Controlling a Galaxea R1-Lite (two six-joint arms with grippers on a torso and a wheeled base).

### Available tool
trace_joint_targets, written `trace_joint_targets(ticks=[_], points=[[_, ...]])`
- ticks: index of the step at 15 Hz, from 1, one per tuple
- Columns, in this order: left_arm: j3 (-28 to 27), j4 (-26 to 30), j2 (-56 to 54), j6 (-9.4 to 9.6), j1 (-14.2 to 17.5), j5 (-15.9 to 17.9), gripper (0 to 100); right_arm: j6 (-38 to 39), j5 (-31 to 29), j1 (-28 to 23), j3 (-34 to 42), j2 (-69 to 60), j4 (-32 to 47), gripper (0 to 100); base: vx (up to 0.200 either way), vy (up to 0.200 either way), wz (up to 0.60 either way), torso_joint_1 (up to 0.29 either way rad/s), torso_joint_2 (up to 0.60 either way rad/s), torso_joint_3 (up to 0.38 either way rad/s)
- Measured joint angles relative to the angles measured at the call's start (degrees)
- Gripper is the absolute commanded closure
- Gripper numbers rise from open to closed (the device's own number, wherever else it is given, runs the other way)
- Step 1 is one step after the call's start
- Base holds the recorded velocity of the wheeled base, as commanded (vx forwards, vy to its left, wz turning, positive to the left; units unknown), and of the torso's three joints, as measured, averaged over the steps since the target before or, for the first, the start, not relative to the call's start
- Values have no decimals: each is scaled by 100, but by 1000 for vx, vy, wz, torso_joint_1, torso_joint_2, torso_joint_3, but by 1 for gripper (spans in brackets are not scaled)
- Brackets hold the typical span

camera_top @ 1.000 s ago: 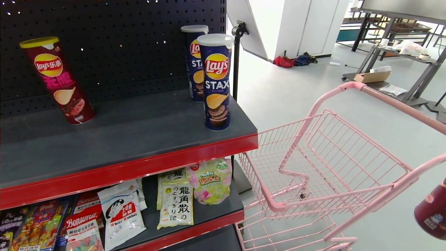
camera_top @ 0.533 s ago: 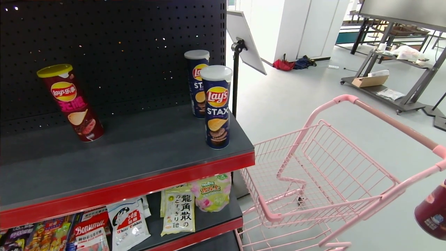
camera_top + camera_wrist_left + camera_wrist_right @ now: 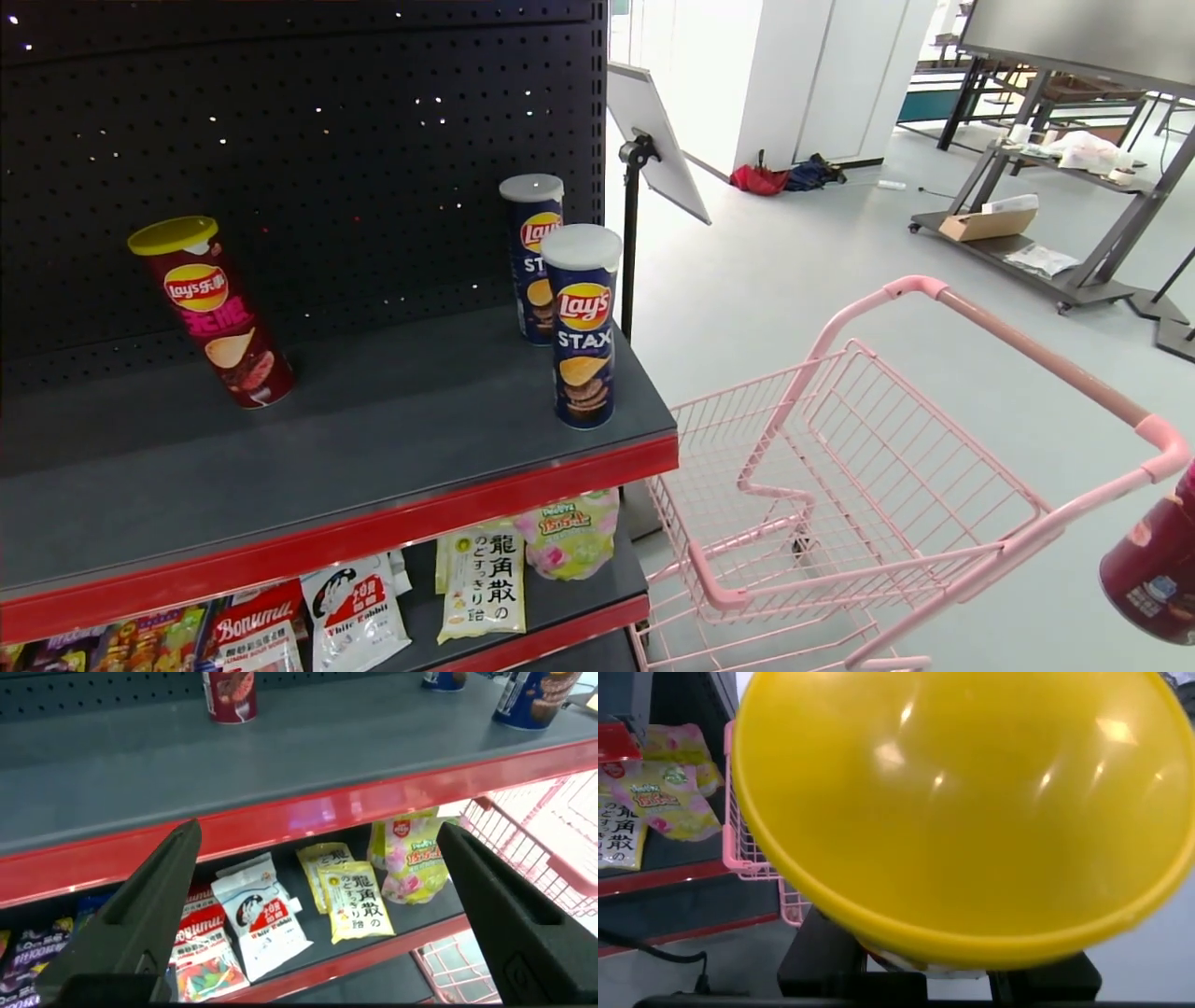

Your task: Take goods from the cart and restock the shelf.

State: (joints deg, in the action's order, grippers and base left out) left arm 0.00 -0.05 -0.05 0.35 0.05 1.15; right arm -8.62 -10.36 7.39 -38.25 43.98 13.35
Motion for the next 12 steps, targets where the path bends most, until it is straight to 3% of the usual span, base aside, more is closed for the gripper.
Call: trace_joint_targets(ticks=[2,11,12], points=[[0,-5,0,0,2,0,0,2,-20,-20,9,56,-2,100,0,0,0,78,-168,-88],[0,7,0,-30,2,-6,0,-11,-17,-185,278,-49,-18,100,0,0,600,10,-7,-6],[0,7,0,-33,2,-9,0,-11,-20,-185,356,-105,-18,100,0,0,0,0,0,0]])
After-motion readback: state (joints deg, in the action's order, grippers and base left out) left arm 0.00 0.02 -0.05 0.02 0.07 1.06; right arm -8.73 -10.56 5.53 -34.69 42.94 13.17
